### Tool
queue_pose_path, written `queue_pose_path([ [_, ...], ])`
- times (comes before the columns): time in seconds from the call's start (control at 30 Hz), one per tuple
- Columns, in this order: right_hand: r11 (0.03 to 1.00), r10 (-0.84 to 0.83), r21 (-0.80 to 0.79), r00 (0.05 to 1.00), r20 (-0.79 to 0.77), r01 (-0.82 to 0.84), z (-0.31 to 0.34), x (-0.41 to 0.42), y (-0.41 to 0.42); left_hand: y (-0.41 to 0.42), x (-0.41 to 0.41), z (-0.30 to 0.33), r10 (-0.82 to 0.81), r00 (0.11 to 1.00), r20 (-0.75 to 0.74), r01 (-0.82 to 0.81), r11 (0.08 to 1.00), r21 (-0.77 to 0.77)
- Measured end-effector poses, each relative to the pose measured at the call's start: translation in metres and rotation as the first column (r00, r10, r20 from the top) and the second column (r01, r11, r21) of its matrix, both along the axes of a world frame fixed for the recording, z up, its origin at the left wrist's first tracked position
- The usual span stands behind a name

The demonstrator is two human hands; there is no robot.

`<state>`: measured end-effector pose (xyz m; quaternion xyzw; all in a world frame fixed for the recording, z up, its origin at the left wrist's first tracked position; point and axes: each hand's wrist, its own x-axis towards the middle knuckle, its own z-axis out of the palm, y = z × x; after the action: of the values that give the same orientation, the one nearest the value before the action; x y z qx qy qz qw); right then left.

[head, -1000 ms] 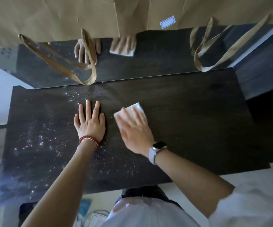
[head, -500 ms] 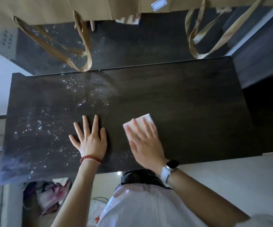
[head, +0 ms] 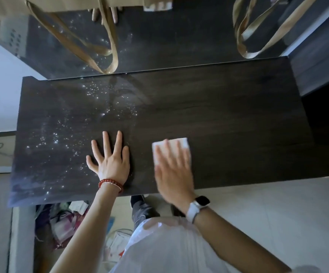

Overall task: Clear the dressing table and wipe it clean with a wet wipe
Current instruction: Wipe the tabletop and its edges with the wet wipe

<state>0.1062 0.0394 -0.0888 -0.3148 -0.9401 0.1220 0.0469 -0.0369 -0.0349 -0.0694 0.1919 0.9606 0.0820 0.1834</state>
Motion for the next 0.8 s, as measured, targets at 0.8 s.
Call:
queue_pose_path([
  [0.8, 0.986, 0.166, -0.024, 0.984, 0.062, -0.165, -0.006, -0.126, -0.174, -0.217, -0.145, -0.001, -0.058, 0.998, 0.028, 0.055, 0.994, 0.096],
])
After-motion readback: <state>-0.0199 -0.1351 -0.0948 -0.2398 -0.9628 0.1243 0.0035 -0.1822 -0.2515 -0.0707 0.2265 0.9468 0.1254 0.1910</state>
